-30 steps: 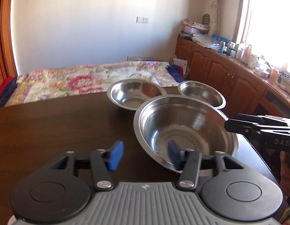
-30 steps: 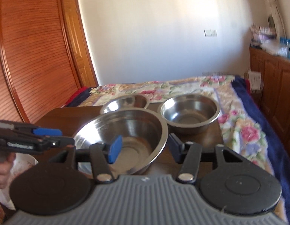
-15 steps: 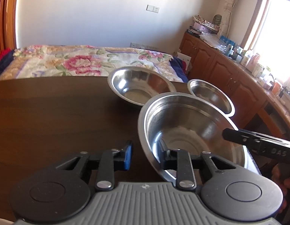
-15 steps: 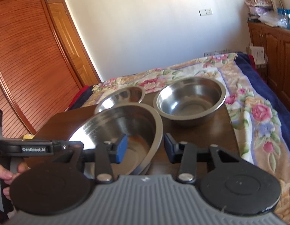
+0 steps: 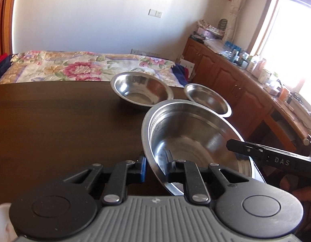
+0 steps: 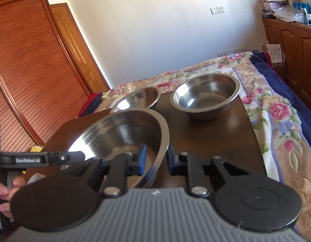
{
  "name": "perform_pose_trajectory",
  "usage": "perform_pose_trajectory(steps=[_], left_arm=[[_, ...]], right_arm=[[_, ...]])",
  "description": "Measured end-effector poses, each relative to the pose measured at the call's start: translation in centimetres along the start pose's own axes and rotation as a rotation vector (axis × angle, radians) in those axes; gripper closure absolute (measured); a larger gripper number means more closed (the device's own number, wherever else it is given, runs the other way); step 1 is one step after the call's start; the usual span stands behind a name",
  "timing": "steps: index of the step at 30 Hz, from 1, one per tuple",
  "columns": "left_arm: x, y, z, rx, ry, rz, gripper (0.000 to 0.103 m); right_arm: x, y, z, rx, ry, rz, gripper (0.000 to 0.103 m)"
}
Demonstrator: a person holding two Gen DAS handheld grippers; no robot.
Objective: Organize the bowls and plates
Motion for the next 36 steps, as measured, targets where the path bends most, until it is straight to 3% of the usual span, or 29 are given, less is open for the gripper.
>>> perform_pose_trajectory(steps=[8, 17, 36], left_arm=[[0.2, 3.9, 2.9, 0.006, 0.012, 0.042, 0.082], [0.1, 6.1, 5.2, 0.029, -0.052, 0.008, 0.082], [-0.5, 6.3, 7.9, 0.000, -0.083, 0.008, 0.081]], right_arm=[[-2.5, 2.8, 1.5, 0.012, 0.039, 0.000, 0.080], [-4.3, 4.0, 3.2, -0.003, 0.089, 0.006, 0.080], [-4.9, 4.8, 5.7, -0.042, 0.104, 0.019, 0.080]])
Point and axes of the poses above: each gripper's, at about its wrist camera, not at the fingertips, and y roughly against the way its jaws point, x to its right, z to its underside, the point moved 7 cm from there along -y, roughly the way its jaws point, and after that the axes turned 7 degrees about -z, right-handed, at the moved point
